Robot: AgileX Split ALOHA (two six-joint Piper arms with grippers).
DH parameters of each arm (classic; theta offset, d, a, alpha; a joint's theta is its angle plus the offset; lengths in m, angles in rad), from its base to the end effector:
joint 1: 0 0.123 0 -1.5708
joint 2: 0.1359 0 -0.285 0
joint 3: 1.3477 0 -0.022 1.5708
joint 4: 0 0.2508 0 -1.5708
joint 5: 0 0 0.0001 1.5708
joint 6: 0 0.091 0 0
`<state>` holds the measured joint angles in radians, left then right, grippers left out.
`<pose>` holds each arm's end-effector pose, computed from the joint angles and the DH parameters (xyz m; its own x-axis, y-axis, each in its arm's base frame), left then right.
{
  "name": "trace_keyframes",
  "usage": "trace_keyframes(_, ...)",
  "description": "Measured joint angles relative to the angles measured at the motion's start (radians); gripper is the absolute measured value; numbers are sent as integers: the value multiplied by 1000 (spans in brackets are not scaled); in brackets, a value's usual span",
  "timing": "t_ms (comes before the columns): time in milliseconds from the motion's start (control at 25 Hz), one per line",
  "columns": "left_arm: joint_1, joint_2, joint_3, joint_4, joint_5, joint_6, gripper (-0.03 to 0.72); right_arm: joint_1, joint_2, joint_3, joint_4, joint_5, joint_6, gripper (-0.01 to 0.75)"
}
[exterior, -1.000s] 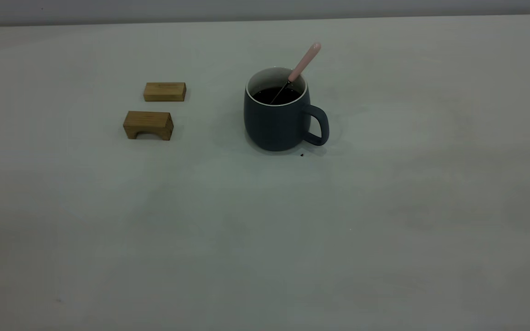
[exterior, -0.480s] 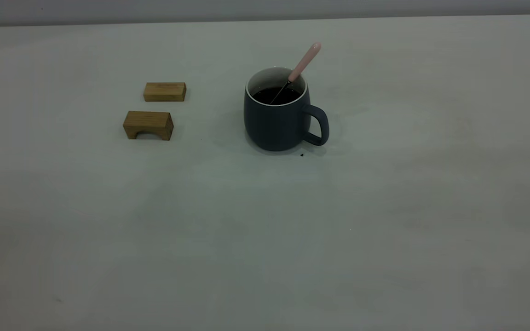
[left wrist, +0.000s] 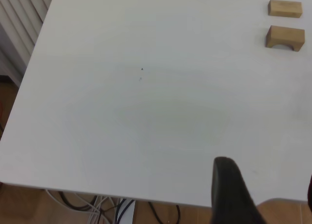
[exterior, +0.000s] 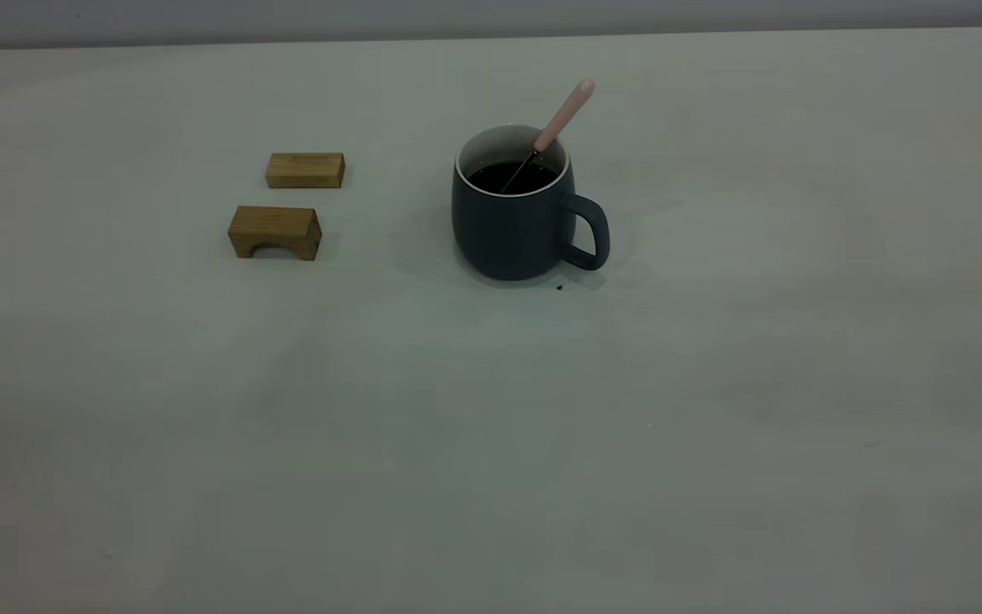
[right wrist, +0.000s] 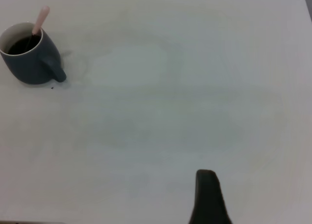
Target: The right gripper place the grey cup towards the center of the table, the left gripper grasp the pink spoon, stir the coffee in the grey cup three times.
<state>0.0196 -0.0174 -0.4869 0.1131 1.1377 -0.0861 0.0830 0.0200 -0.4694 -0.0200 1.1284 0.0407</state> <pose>-0.0098 0.0091 0.2679 -0.5128 -0.0483 -0.8572 -0.1270 0.9917 0.0200 -0.0016 -0.0018 0.2635 -0.5578 -0.0142 -0.8299 -0.0500 0.9986 0.0166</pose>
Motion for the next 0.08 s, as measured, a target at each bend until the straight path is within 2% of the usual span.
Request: trace_keyframes(80,0,0,0,0,0,0,455,0,0,0,0,0,0,570)
